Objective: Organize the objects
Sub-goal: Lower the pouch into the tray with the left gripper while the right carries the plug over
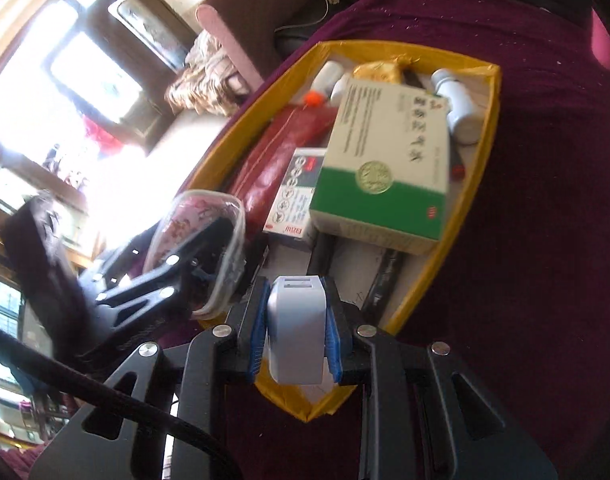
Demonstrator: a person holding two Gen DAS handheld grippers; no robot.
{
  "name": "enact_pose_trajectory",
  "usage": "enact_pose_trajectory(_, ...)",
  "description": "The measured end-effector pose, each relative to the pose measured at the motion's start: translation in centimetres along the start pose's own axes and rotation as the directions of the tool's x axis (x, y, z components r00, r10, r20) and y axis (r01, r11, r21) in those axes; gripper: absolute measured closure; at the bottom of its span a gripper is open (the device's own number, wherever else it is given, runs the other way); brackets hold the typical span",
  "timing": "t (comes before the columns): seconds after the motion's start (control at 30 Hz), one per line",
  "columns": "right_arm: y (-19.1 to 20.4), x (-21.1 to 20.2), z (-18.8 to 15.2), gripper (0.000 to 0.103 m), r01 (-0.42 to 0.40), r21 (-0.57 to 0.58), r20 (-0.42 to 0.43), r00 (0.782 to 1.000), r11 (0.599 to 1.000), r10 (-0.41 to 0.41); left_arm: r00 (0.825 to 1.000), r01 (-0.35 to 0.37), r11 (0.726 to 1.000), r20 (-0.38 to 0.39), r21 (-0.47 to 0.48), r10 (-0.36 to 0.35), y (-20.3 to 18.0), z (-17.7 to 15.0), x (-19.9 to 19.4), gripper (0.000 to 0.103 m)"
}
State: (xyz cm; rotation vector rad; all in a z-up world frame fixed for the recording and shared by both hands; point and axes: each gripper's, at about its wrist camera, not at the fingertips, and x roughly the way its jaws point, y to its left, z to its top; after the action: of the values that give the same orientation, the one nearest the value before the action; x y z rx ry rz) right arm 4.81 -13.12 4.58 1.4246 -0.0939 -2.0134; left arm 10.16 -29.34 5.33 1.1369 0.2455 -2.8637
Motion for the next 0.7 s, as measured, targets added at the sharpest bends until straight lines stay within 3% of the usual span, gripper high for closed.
enact_pose_trajectory(0.13, 0.5, 1.3, 0.4, 0.078, 0.092, -0.052, 0.024, 0.996, 0.994, -0.091, 0.999, -0.036, 0.999, 0.025, -0.021, 0.037, 0.5, 0.3, -1.1, 0.036)
enact_pose_trajectory(0.3, 0.8, 0.7, 0.7, 0.057, 0.067, -0.075, 0.052, 0.997, 0.995, -0.063, 0.997, -0.060, 0.998, 0.035, -0.036, 0.062, 0.9, 0.7, -1.9, 0.036)
enact_pose_trajectory(0.7, 0.9, -1.3, 0.4, 0.049, 0.060, -0.067, 0.124, 0.991, 0.996, -0.051, 0.988, -0.140, 0.990, 0.073, -0.006, 0.140, -0.3, 0.8, -3.3, 0.035)
